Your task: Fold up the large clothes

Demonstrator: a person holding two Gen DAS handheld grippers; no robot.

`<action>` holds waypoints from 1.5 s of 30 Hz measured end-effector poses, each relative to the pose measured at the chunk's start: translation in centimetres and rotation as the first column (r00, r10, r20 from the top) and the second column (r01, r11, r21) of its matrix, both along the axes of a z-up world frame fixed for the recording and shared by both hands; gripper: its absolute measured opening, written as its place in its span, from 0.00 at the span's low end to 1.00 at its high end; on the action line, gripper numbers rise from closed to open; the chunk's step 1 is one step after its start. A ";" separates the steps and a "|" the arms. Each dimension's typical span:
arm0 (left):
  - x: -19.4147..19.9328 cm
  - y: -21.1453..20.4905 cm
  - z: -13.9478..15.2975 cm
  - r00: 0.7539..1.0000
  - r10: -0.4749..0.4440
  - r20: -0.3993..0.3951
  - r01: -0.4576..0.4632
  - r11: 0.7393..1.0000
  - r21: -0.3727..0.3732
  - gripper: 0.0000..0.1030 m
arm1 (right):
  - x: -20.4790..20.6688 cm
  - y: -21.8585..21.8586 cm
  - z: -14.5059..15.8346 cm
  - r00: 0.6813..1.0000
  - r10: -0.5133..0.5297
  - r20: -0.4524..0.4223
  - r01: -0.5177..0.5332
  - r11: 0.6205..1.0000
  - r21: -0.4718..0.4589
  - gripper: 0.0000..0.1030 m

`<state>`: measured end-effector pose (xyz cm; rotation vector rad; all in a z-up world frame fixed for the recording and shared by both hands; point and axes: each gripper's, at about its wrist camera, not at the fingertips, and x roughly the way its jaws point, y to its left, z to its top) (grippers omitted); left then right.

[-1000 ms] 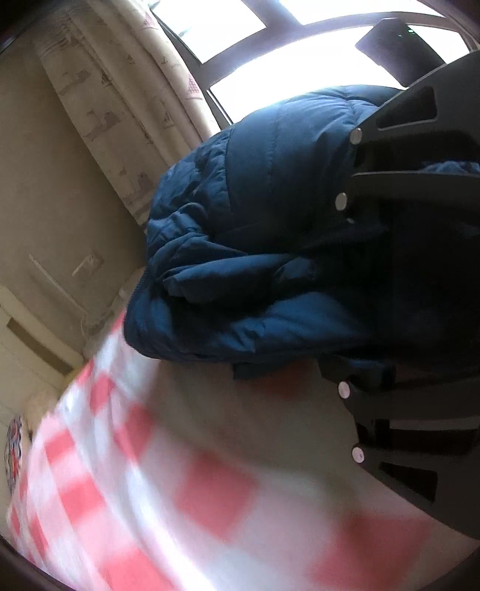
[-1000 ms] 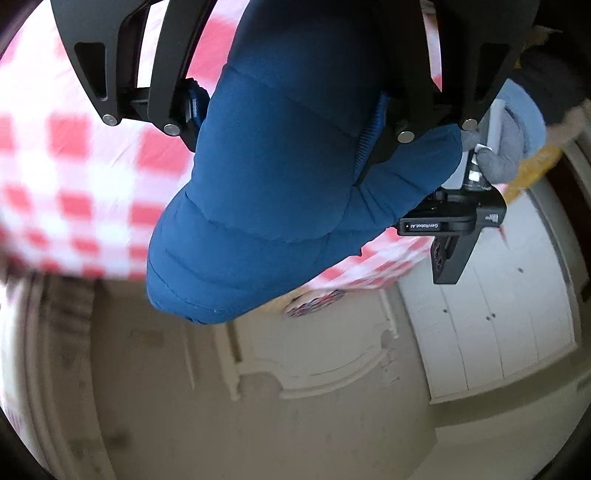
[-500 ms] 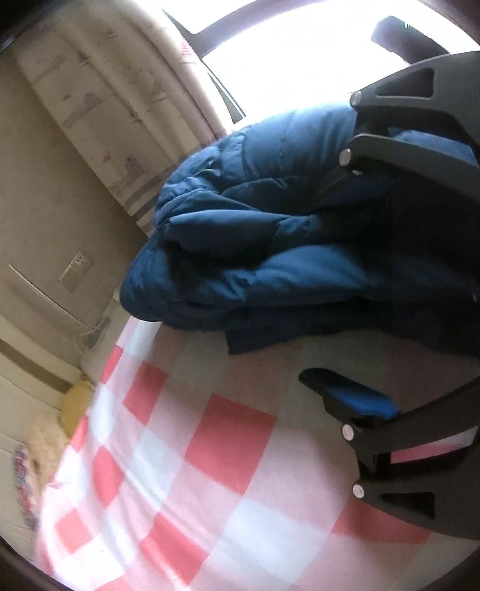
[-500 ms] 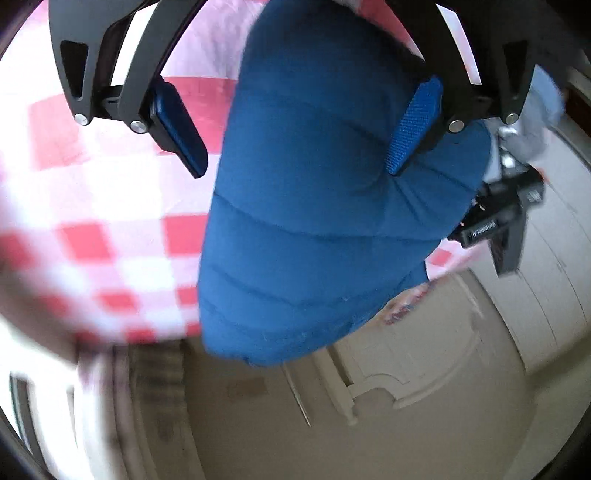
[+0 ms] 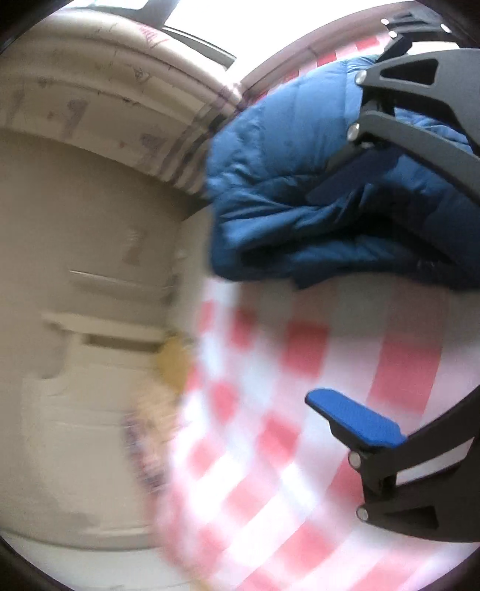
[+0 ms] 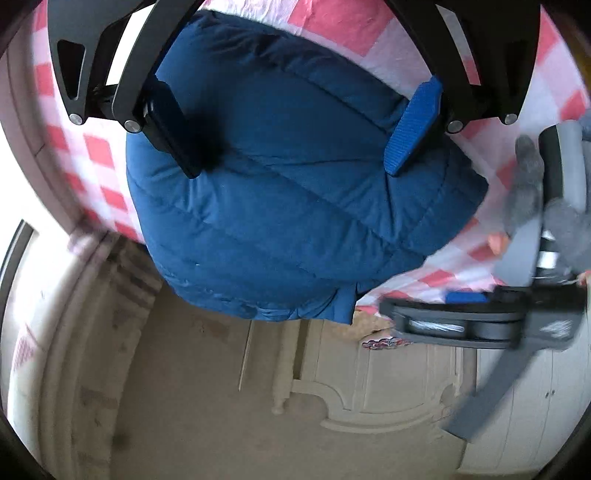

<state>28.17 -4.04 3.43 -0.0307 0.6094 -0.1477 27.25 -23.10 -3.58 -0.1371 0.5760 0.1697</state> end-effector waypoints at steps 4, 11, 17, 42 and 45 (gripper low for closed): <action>-5.2 0.0 6.4 0.974 0.015 0.228 -0.042 0.993 0.115 0.98 | -3.4 -1.6 2.3 0.996 0.057 0.065 -0.063 0.994 0.087 0.92; -13.7 0.2 12.8 0.906 0.099 0.411 -0.134 0.989 0.059 0.98 | -8.0 -5.5 5.8 0.989 -0.030 0.144 -0.001 0.977 0.213 0.93; -17.7 -1.2 9.1 0.937 0.084 0.339 -0.118 0.990 0.080 0.98 | -12.4 -7.7 6.3 0.967 -0.202 0.156 0.153 0.948 0.281 0.95; -18.4 -2.6 -0.2 0.994 0.002 0.108 -0.025 0.978 0.209 0.98 | -15.1 -7.1 4.1 0.976 -0.203 0.079 0.179 0.955 0.237 0.95; -18.5 -2.6 -0.3 0.995 0.002 0.104 -0.024 0.978 0.208 0.98 | -15.2 -6.9 4.1 0.977 -0.196 0.078 0.173 0.956 0.238 0.95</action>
